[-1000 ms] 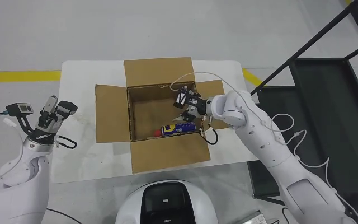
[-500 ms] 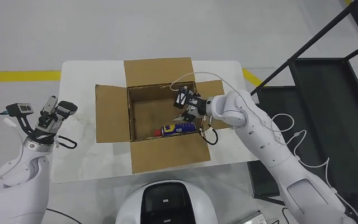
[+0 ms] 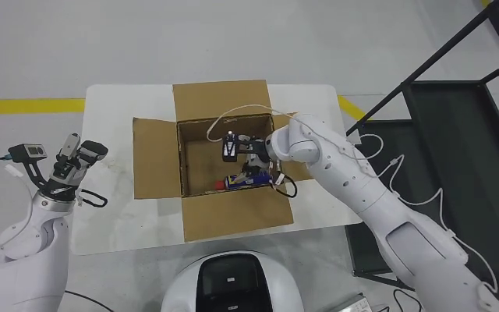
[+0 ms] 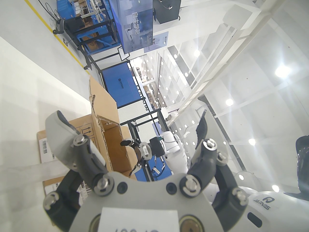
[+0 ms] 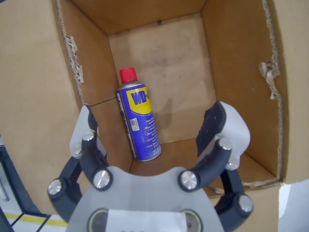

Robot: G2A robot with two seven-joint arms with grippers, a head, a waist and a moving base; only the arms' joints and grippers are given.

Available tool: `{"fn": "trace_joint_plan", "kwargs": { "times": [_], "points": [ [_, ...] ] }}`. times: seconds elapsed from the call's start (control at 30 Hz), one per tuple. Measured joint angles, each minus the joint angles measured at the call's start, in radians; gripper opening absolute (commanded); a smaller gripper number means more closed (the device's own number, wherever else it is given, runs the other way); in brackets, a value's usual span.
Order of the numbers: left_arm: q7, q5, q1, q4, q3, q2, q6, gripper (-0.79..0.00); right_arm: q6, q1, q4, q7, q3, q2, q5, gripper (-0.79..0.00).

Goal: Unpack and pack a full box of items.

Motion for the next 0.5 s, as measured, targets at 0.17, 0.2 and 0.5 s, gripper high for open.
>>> {"fn": "trace_joint_plan", "kwargs": {
  "times": [0.17,0.2,0.5],
  "points": [
    [0.000,0.000,0.000,0.000,0.000,0.000,0.000,0.000,0.012,0.050,0.090,-0.022,-0.052,-0.027,0.021,0.000],
    [0.000,0.000,0.000,0.000,0.000,0.000,0.000,0.000,0.013,0.050,0.090,-0.022,-0.051,-0.027,0.021,0.000],
    [0.000,0.000,0.000,0.000,0.000,0.000,0.000,0.000,0.012,0.049,0.088,-0.021,-0.050,-0.026,0.021,0.000]
  ]
}}
